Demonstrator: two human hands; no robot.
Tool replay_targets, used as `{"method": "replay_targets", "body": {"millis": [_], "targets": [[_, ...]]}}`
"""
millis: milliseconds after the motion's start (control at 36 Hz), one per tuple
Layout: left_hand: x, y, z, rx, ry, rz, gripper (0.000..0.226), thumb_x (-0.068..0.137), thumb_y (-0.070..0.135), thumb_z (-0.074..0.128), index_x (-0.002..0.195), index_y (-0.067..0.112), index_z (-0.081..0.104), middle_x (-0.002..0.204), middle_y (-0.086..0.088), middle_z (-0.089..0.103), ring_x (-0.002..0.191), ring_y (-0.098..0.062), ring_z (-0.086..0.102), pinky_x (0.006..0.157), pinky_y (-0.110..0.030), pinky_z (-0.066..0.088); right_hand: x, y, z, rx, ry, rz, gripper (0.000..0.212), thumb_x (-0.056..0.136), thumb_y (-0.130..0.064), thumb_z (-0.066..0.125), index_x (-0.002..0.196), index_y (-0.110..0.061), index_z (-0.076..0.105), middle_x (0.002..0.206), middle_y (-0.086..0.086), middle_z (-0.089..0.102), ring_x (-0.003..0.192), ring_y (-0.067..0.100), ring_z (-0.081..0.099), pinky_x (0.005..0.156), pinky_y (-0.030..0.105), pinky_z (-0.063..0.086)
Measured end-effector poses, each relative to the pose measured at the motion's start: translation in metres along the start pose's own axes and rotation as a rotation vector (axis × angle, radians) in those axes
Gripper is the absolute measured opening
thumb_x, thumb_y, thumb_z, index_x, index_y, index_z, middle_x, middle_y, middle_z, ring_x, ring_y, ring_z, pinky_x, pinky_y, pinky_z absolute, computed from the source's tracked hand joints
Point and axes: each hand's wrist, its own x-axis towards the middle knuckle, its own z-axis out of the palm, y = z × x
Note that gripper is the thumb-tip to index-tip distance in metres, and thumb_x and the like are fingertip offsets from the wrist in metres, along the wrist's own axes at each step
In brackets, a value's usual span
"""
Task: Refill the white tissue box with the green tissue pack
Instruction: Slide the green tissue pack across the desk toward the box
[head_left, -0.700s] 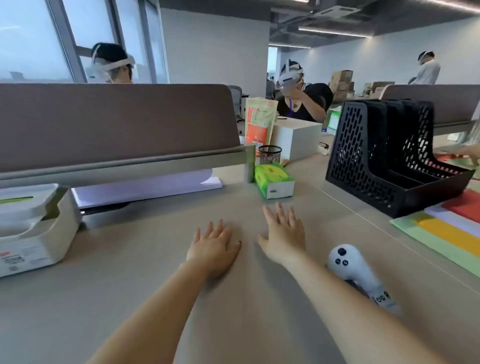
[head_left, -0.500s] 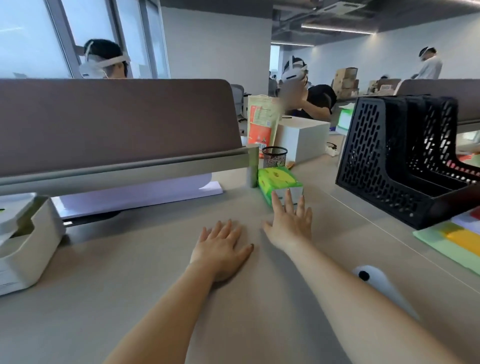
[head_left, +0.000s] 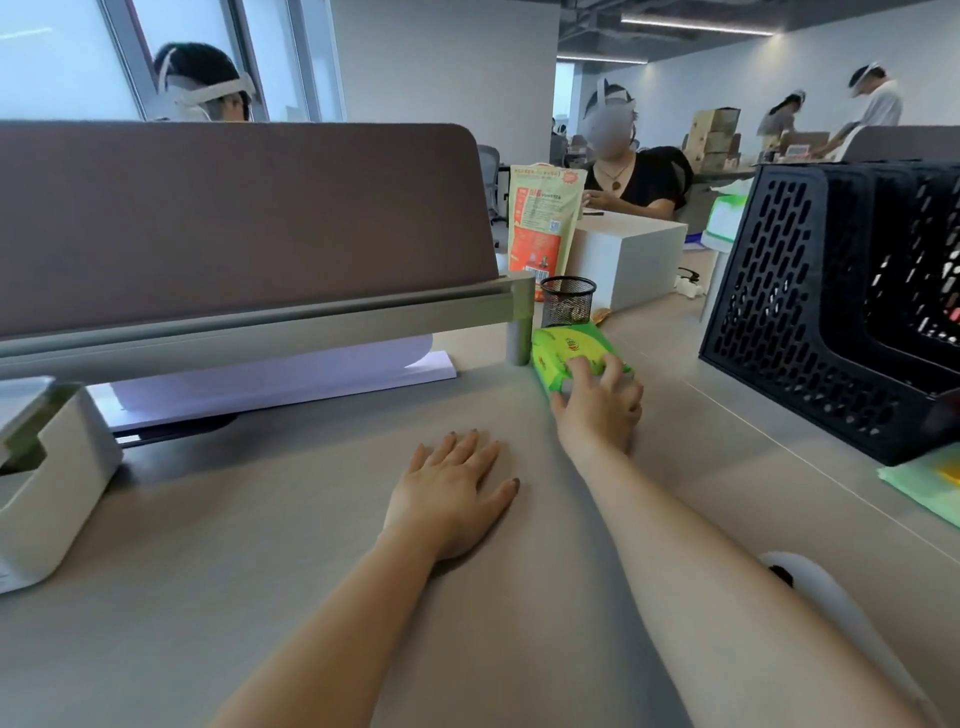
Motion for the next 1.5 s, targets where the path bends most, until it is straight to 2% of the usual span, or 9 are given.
{"method": "replay_targets", "body": {"millis": [194, 444, 639, 750, 889, 1000, 1056, 1278, 1500], "targets": [[-0.032, -0.001, -0.003, -0.056, 0.017, -0.014, 0.057, 0.094, 0.054, 0.024, 0.147, 0.032, 0.020, 0.158, 0.011, 0.014, 0.146, -0.010, 0.008, 0.119, -0.036, 0.005, -0.053, -0.002, -0.019, 0.038, 0.010, -0.029, 0.037, 0.085, -0.033, 0.058, 0.120, -0.028, 0.046, 0.146, 0.008, 0.026, 0.122, 0.041, 0.030, 0.096, 0.050, 0.037], [-0.164, -0.024, -0.017, -0.140, 0.174, -0.028, 0.043, 0.093, 0.046, 0.040, 0.134, 0.034, 0.047, 0.146, 0.017, 0.042, 0.134, -0.008, 0.037, 0.106, -0.026, 0.033, -0.157, -0.014, -0.054, 0.185, -0.075, -0.298, 0.040, 0.075, -0.031, 0.068, 0.113, -0.029, 0.058, 0.134, 0.006, 0.043, 0.114, 0.037, 0.044, 0.093, 0.040, 0.036], [-0.261, -0.062, -0.028, -0.211, 0.401, -0.216, 0.020, 0.086, 0.036, 0.057, 0.101, 0.026, 0.066, 0.110, 0.004, 0.066, 0.106, -0.020, 0.058, 0.083, -0.030, 0.047, -0.236, -0.043, -0.080, 0.377, -0.176, -0.560, 0.042, 0.067, -0.030, 0.079, 0.105, -0.021, 0.063, 0.122, 0.006, 0.051, 0.116, 0.023, 0.049, 0.092, 0.033, 0.035], [-0.296, -0.079, -0.036, -0.296, 0.478, -0.397, 0.035, 0.083, 0.036, 0.061, 0.117, 0.027, 0.057, 0.127, 0.001, 0.055, 0.116, -0.023, 0.052, 0.094, -0.036, 0.045, -0.262, -0.060, -0.086, 0.476, -0.247, -0.572, 0.040, 0.066, -0.029, 0.082, 0.100, -0.017, 0.064, 0.120, 0.008, 0.051, 0.112, 0.024, 0.050, 0.095, 0.033, 0.039], [-0.324, -0.092, -0.048, -0.210, 0.443, -0.364, 0.066, 0.086, 0.045, 0.057, 0.143, 0.022, 0.031, 0.154, -0.001, 0.027, 0.135, -0.029, 0.033, 0.107, -0.040, 0.033, -0.282, -0.071, -0.093, 0.503, -0.420, -0.677, 0.036, 0.077, -0.020, 0.075, 0.108, -0.015, 0.059, 0.133, 0.009, 0.048, 0.123, 0.026, 0.048, 0.097, 0.024, 0.033], [-0.330, -0.097, -0.054, 0.048, 0.315, -0.238, 0.078, 0.089, 0.055, 0.044, 0.149, 0.025, 0.005, 0.160, 0.002, -0.004, 0.146, -0.021, 0.009, 0.118, -0.039, 0.012, -0.288, -0.077, -0.095, 0.282, -0.427, -0.724, 0.042, 0.088, -0.029, 0.060, 0.129, -0.028, 0.048, 0.154, -0.003, 0.032, 0.145, 0.029, 0.015, 0.115, 0.053, 0.016], [-0.330, -0.097, -0.056, 0.163, 0.269, -0.193, 0.078, 0.091, 0.058, 0.037, 0.149, 0.026, -0.004, 0.159, 0.004, -0.012, 0.147, -0.018, -0.003, 0.120, -0.041, 0.000, -0.290, -0.080, -0.096, 0.149, -0.378, -0.767, 0.047, 0.093, -0.032, 0.051, 0.138, -0.034, 0.038, 0.156, -0.007, 0.025, 0.147, 0.024, 0.006, 0.117, 0.053, 0.006], [-0.325, -0.093, -0.063, 0.249, 0.179, -0.149, 0.072, 0.093, 0.057, 0.029, 0.149, 0.023, -0.002, 0.160, 0.007, -0.001, 0.146, -0.018, -0.011, 0.119, -0.046, -0.007, -0.291, -0.086, -0.098, -0.098, -0.263, -0.837, 0.051, 0.099, -0.033, 0.034, 0.146, -0.037, 0.016, 0.159, -0.008, 0.013, 0.148, 0.021, -0.003, 0.117, 0.048, -0.006], [-0.328, -0.113, -0.080, 0.197, 0.246, -0.180, 0.071, 0.093, 0.056, 0.032, 0.149, 0.023, 0.004, 0.160, 0.005, 0.004, 0.147, -0.017, -0.004, 0.120, -0.044, -0.004, -0.294, -0.118, -0.103, -0.054, -0.271, -0.890, 0.054, 0.094, -0.042, 0.042, 0.144, -0.028, 0.029, 0.158, -0.006, 0.020, 0.147, 0.018, 0.006, 0.119, 0.044, -0.002]]}}
